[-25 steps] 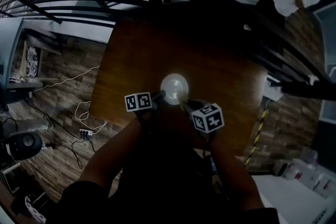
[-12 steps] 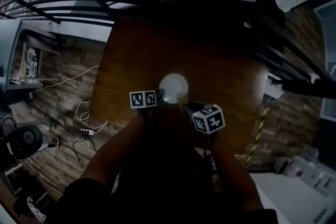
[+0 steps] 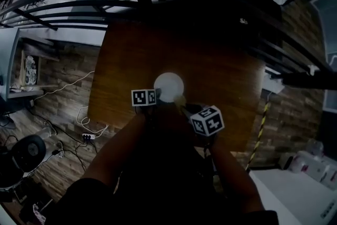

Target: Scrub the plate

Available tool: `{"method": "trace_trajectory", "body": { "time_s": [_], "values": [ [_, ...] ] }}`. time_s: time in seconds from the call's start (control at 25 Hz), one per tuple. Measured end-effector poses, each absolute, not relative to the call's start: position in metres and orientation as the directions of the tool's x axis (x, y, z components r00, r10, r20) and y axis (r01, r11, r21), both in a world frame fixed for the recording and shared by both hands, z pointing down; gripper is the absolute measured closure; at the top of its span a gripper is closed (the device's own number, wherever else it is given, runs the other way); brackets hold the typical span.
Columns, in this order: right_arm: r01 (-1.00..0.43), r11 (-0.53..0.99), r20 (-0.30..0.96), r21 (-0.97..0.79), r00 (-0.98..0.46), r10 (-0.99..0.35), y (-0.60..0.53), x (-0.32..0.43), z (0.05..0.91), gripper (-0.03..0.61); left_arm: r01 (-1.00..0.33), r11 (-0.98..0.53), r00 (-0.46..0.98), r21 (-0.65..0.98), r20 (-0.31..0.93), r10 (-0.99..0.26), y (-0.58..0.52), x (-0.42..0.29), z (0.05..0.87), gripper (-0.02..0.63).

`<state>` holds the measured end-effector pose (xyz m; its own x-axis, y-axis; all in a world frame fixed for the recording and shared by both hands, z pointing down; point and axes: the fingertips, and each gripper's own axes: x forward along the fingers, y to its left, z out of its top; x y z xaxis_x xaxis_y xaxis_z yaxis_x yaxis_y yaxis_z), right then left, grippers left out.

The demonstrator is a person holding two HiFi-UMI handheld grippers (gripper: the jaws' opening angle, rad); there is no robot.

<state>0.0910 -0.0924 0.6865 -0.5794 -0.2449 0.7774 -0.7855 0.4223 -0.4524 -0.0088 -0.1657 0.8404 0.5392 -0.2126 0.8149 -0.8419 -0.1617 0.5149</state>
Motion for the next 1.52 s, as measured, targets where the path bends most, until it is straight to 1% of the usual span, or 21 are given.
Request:
{"method": "trace_trajectory", "body": {
  "time_s": [0.12,0.2,0.32,0.56,0.68,0.72,0.76,0.88,1.08,1.24,1.4,1.52],
  "values": [
    [-0.790,0.417,0.775,-0.449,-0.577,-0.259,-0.087,0.097,0.682,0.526,-0.859,-0.204,0.508,0.470,0.834,-0.215,-0.163,-0.008,0.838,0.487],
    [-0.792,0.416,0.771,-0.447,-0.577,-0.268,-0.085,0.102,0.679,0.525,-0.870,-0.252,0.479,0.423,0.847,-0.230,-0.165,-0.005,0.834,0.441],
    [-0.791,0.420,0.765,-0.445,-0.580,-0.280,-0.082,0.111,0.675,0.526,-0.884,-0.297,0.438,0.360,0.858,-0.266,-0.172,0.000,0.827,0.408],
    [-0.796,0.439,0.753,-0.416,-0.573,-0.324,-0.079,0.125,0.662,0.526,-0.903,-0.272,0.414,0.334,0.848,-0.332,-0.171,-0.002,0.804,0.410],
    [-0.801,0.451,0.740,-0.393,-0.567,-0.362,-0.081,0.127,0.650,0.526,-0.900,-0.285,0.422,0.330,0.821,-0.384,-0.165,-0.006,0.777,0.464],
    [-0.802,0.458,0.734,-0.385,-0.566,-0.376,-0.082,0.127,0.644,0.526,-0.898,-0.293,0.427,0.328,0.808,-0.406,-0.162,-0.006,0.765,0.488],
    [-0.802,0.465,0.726,-0.376,-0.566,-0.390,-0.082,0.128,0.638,0.526,-0.896,-0.301,0.434,0.327,0.792,-0.430,-0.159,-0.006,0.751,0.530],
    [-0.798,0.482,0.697,-0.363,-0.575,-0.428,-0.075,0.133,0.620,0.525,-0.884,-0.335,0.460,0.327,0.738,-0.493,-0.141,-0.002,0.706,0.601],
    [-0.775,0.518,0.615,-0.362,-0.616,-0.492,-0.075,0.122,0.588,0.526,-0.862,-0.427,0.498,0.273,0.610,-0.616,-0.121,-0.009,0.618,0.603],
    [-0.772,0.537,0.552,-0.339,-0.625,-0.551,-0.065,0.107,0.553,0.525,-0.847,-0.453,0.530,0.277,0.500,-0.685,-0.091,-0.022,0.547,0.603],
    [-0.777,0.544,0.490,-0.317,-0.626,-0.607,-0.044,0.094,0.515,0.526,-0.824,-0.481,0.566,0.299,0.393,-0.725,-0.059,-0.031,0.492,0.603],
    [-0.794,0.537,0.452,-0.287,-0.606,-0.655,-0.024,0.080,0.489,0.525,-0.792,-0.539,0.609,0.288,0.321,-0.725,-0.034,-0.042,0.458,0.603]
  ]
}}
